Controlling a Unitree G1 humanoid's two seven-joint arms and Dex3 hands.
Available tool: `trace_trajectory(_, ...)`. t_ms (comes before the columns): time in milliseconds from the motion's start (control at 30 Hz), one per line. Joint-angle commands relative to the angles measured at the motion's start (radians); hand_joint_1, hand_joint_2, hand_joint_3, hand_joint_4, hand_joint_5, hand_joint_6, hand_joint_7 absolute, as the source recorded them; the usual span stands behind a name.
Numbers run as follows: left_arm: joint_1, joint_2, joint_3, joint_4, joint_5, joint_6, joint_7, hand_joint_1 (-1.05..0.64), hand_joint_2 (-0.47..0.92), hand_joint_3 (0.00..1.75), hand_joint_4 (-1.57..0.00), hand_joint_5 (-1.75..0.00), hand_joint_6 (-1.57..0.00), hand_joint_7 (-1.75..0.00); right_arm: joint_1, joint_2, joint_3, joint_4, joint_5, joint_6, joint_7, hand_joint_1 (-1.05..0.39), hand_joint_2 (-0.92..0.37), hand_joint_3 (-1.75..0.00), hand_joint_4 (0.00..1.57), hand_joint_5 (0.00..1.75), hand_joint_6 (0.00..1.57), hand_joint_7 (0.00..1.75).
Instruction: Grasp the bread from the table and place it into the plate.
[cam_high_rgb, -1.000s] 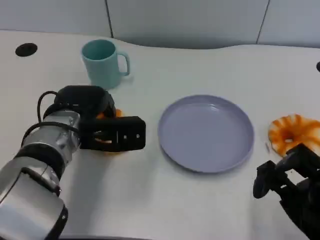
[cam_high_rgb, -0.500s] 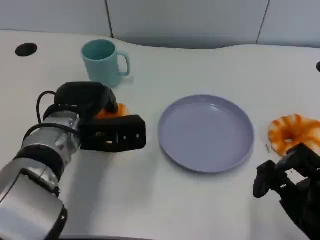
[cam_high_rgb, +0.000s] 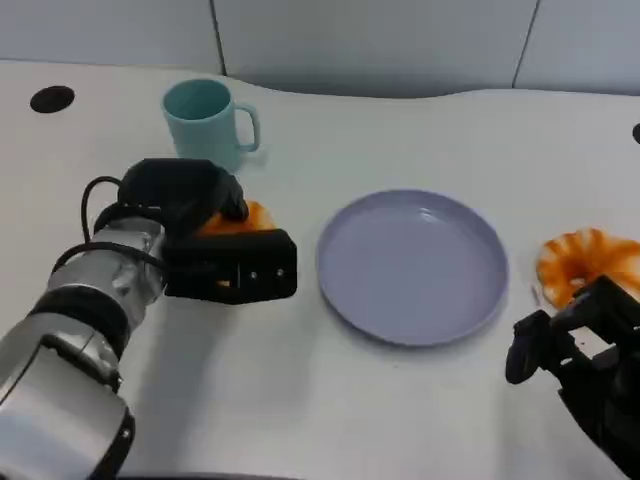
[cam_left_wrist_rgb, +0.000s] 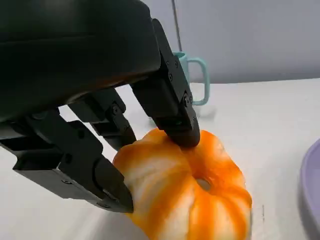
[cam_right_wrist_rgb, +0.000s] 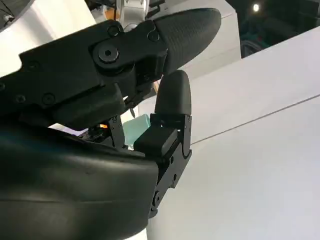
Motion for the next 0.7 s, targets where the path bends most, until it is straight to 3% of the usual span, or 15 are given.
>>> trace_trajectory(33,-0.058,0.013,-0.015,-0.015,0.016,-0.026,0.046,0.11,0.68,0.00,-1.20,-0.27,-1.27,-0.03,-0.015,-0.010,-0.004,0.010,-0.006,-0.008,-0.011,-0.56,-0.92,-0.09,0.58,1.72,0.67,1.24)
trace_trajectory(200,-0.083,0.002,-0.003,-0.017,0.005,-0.035,0.032,0.06,0.68,0.00,-1.21,-0.27,-1.28,-0.02,-0.023,-0.008,-0.006,0.019,-0.008,-0.015,-0.012,-0.55,-0.92,-0.08,0.58,1.73,0.66,1.26)
trace_trajectory(700,-0.124,-0.015,-0.022,-0.028,0.028,-0.074,0.060,0.14,0.61,0.00,-1.27,-0.26,-1.33,-0.03,-0.035,-0.013,-0.009,0.027,-0.014,-0.013,-0.016,-0.55,-0.92,-0.10,0.56,1.74,0.63,1.29)
